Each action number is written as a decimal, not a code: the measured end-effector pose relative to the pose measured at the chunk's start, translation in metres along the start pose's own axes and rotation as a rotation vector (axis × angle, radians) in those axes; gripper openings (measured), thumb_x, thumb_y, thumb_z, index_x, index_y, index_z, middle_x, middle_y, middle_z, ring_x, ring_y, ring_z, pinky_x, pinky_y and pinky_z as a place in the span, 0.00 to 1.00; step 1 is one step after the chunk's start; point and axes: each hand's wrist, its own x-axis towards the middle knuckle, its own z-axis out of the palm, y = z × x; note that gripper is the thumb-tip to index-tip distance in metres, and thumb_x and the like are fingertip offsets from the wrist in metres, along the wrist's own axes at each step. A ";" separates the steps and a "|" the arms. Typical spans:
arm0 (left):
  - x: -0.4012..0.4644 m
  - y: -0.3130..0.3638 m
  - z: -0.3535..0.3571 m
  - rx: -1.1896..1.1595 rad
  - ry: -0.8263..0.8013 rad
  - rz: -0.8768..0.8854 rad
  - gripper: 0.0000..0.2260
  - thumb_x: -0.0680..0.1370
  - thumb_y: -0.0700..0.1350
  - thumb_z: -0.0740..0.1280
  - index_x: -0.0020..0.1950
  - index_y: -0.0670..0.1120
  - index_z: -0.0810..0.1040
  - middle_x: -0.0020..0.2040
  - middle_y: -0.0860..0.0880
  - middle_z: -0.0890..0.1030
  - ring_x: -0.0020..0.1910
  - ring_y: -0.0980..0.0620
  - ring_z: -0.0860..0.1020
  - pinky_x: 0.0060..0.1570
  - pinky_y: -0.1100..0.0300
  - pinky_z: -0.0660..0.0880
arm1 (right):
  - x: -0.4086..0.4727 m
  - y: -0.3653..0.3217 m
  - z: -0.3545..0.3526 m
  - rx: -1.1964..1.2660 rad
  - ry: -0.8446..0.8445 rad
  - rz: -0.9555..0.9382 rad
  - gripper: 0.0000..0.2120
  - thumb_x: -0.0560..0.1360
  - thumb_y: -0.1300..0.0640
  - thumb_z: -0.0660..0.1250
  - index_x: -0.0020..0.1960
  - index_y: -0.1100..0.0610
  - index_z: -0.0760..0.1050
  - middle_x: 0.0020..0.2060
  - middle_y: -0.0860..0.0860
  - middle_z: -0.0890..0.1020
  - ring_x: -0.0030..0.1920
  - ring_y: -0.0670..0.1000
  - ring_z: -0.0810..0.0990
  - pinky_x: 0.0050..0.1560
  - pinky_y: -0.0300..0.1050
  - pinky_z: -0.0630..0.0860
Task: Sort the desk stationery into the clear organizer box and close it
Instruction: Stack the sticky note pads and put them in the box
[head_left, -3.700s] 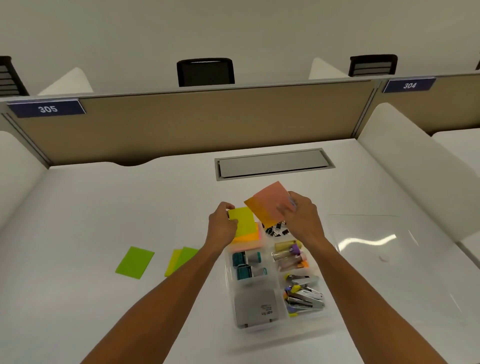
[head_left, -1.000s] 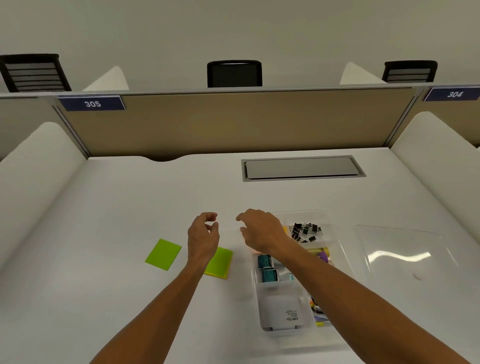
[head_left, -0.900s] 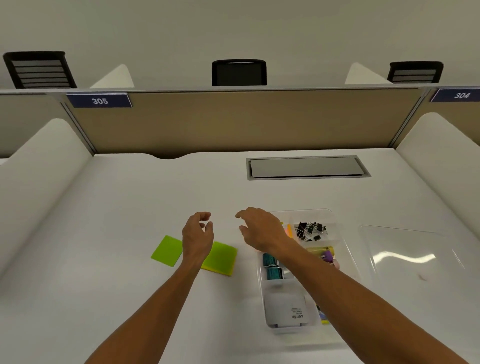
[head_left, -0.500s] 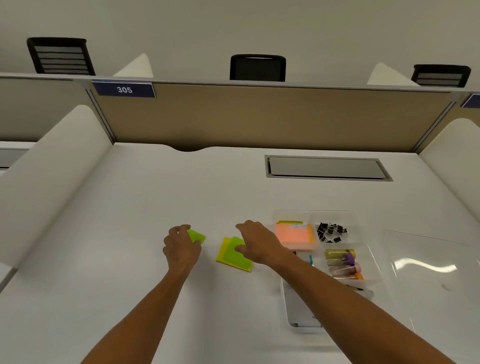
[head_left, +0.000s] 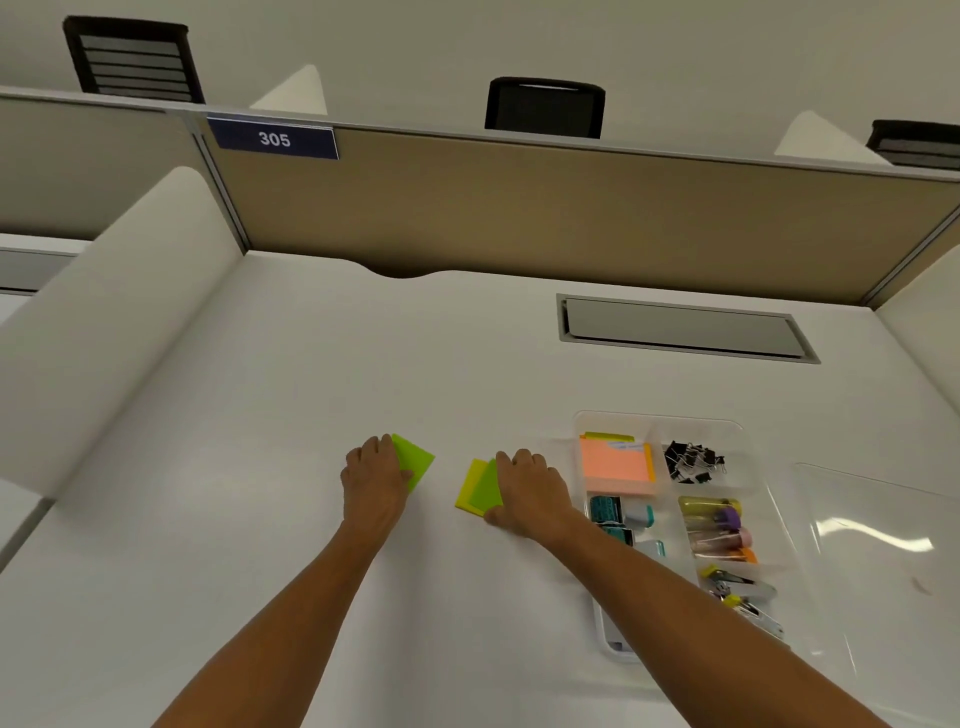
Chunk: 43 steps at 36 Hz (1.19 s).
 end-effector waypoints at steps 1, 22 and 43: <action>0.001 0.001 0.000 -0.001 -0.002 0.008 0.23 0.78 0.48 0.68 0.69 0.42 0.67 0.66 0.42 0.73 0.63 0.40 0.69 0.58 0.48 0.70 | 0.000 -0.001 0.000 0.003 -0.003 0.004 0.38 0.71 0.41 0.72 0.72 0.58 0.62 0.63 0.59 0.71 0.63 0.60 0.71 0.56 0.53 0.72; -0.013 0.010 -0.002 -0.544 -0.054 -0.143 0.30 0.74 0.38 0.71 0.72 0.50 0.64 0.58 0.40 0.75 0.53 0.41 0.76 0.47 0.50 0.77 | -0.011 -0.001 -0.002 0.192 0.034 0.030 0.30 0.71 0.49 0.75 0.64 0.54 0.62 0.54 0.56 0.78 0.50 0.60 0.80 0.40 0.49 0.71; -0.022 0.074 -0.035 -0.583 0.066 0.010 0.04 0.81 0.41 0.60 0.50 0.42 0.74 0.43 0.46 0.79 0.41 0.48 0.76 0.36 0.58 0.69 | -0.040 0.043 -0.033 0.593 0.064 0.049 0.13 0.70 0.47 0.76 0.45 0.51 0.74 0.42 0.49 0.78 0.44 0.52 0.78 0.34 0.43 0.67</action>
